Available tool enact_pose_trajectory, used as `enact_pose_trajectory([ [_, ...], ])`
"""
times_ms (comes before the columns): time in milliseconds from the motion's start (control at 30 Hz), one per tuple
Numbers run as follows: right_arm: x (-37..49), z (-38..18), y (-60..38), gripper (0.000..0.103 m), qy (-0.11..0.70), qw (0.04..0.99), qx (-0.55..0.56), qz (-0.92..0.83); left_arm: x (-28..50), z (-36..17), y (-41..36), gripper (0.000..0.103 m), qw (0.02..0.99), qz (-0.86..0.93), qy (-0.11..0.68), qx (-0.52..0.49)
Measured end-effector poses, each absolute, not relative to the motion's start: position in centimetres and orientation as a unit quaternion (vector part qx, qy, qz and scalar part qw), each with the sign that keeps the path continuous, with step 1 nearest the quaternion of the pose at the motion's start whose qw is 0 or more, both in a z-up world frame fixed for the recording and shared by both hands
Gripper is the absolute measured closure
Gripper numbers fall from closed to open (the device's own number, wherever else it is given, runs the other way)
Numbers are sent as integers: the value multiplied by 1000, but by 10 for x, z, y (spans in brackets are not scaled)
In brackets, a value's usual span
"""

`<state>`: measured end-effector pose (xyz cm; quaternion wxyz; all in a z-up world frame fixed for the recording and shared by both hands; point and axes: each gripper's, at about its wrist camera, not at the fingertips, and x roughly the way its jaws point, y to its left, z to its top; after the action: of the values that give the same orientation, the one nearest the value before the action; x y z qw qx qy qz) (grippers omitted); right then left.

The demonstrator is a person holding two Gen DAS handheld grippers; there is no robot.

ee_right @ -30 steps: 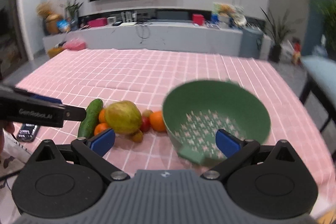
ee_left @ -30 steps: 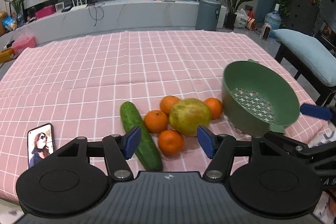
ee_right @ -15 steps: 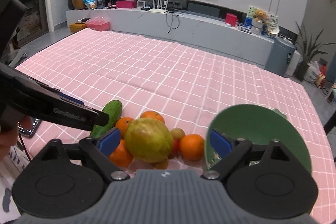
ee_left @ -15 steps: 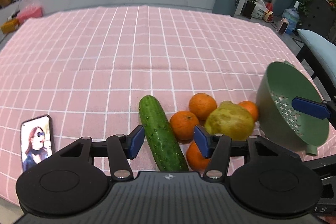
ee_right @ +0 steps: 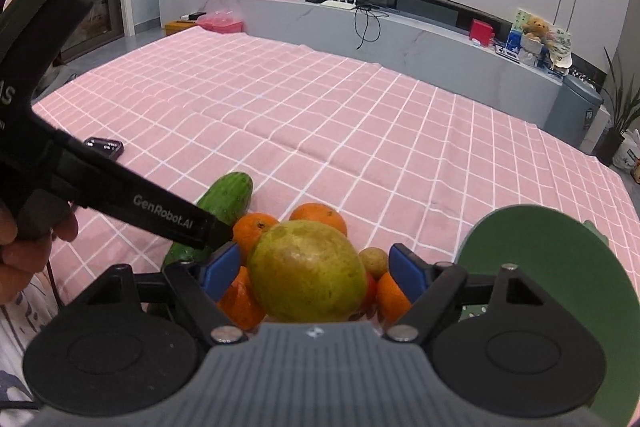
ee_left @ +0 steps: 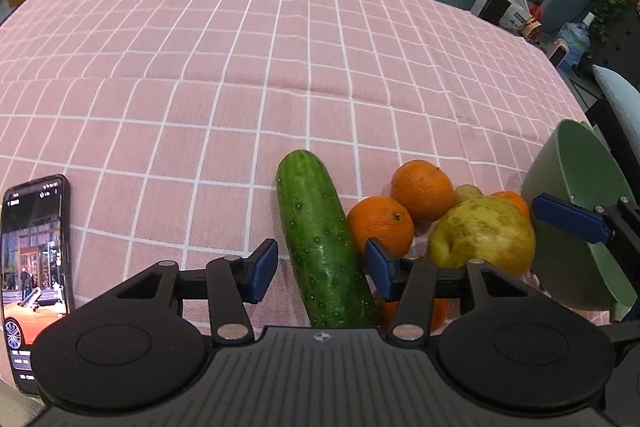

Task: Organize fruits
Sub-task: 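Grasp the cucumber with the left tool while the right tool grasps the yellow-green pear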

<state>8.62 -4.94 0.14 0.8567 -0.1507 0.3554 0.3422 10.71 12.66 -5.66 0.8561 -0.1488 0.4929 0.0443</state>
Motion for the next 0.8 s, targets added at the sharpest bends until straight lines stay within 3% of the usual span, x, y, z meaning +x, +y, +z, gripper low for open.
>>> enact_pose_trajectory([
  [100,89,-5,-50,26,365,852,-151,344,108,-58,127,45,858,43,490,-149],
  [200,90,-10,-48,36,374,846,-153,348,107,-58,128,46,858,39,490,-149],
  [267,91,-12,-48,36,375,845,-148,352,106,-59,126,52,855,35,496,-145],
  [533,88,-12,-49,37,369,848,-144,353,110,-64,116,53,854,28,500,-141],
  [800,83,-7,-58,38,362,854,-124,351,93,-51,117,57,878,38,454,-146],
])
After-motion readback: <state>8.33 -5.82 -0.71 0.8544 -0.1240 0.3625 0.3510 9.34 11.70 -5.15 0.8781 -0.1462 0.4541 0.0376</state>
